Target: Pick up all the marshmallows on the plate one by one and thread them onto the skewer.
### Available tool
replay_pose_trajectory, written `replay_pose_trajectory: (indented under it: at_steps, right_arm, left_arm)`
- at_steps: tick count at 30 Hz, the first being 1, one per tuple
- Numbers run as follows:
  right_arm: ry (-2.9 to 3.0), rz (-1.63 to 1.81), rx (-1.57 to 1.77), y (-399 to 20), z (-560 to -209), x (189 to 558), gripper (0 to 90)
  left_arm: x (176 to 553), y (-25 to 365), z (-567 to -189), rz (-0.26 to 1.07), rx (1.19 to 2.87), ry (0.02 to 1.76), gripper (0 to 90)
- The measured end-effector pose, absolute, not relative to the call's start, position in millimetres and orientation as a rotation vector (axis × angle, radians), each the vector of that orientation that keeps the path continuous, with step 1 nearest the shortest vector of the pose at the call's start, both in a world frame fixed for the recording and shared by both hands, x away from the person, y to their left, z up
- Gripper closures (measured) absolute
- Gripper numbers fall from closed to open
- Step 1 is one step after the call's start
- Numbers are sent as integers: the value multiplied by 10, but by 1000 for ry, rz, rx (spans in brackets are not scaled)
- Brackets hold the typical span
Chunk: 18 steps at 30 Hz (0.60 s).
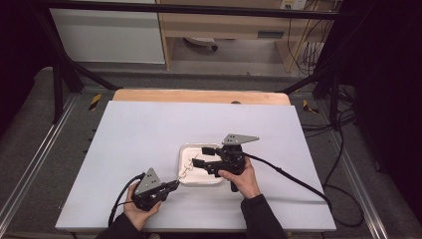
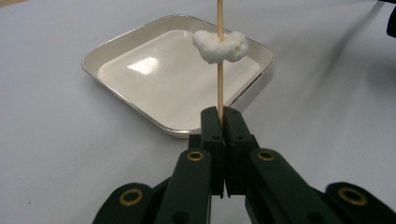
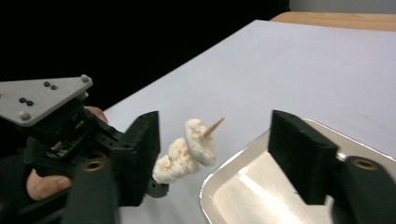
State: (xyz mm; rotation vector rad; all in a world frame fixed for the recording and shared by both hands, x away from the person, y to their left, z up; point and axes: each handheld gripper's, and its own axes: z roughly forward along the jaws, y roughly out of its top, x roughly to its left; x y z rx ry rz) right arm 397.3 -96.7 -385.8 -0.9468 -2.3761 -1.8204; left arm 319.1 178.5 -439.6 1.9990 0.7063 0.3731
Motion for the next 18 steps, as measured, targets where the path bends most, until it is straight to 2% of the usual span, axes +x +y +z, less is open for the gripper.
replay_pose_trajectory:
  at_steps: [4, 9, 18]
  right_arm:
    - [-2485, -1771, -954, -1012, -3838, 3970, 189]
    - [-2520, -1756, -996, -1133, -3884, 3981, 107]
    - [-2610, -1658, -1077, -1425, -4025, 3979, 30]
  left_arm:
    - [3193, 1789, -4397, 371, 1997, 712, 888]
    - [3197, 1793, -4392, 371, 1995, 726, 887]
    - [3187, 1813, -4358, 358, 1987, 739, 887]
